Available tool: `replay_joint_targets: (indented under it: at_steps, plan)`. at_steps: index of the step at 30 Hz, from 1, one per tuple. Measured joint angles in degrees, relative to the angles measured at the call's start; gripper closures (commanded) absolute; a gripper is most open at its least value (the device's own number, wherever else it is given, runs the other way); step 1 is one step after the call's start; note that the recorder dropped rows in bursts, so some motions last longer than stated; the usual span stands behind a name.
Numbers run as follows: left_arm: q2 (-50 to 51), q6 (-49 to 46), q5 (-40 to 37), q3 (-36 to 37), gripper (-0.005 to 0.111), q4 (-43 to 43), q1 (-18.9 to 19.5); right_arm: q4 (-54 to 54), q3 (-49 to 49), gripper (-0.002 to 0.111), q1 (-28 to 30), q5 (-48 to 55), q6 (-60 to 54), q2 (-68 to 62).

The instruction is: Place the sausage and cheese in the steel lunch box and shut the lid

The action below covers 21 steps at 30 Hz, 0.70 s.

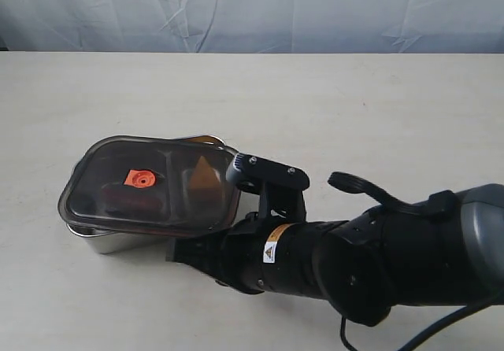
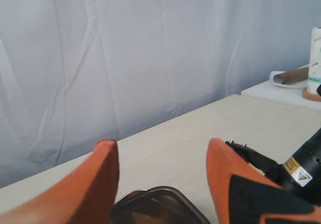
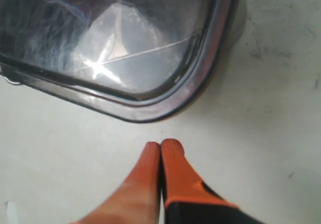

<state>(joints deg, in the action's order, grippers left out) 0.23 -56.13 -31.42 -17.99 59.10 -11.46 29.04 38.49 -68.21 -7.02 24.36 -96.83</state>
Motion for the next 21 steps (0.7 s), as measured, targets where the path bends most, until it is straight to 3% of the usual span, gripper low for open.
replay_joint_targets:
  at_steps: [4, 7, 11, 21]
  plan:
    - [0.0, -2.5, 0.4, 0.0, 0.056, 1.5, 0.0, -0.3, 0.0, 0.108, 0.0, 3.7, -0.1, 0.1]
    - [2.2, 6.7, 7.1, -0.3, 0.056, -9.9, 0.0, -2.6, 0.0, 0.108, 0.0, 7.8, -0.1, 0.1]
    - [19.0, 16.5, 8.9, -3.8, 0.056, -22.8, 0.0, -4.7, 0.0, 0.108, 0.0, 9.7, -0.2, 0.6]
    - [55.4, 16.7, 18.4, -19.3, 0.056, -25.4, 0.0, -11.2, 0.0, 0.108, 0.0, 11.2, -0.5, 1.9]
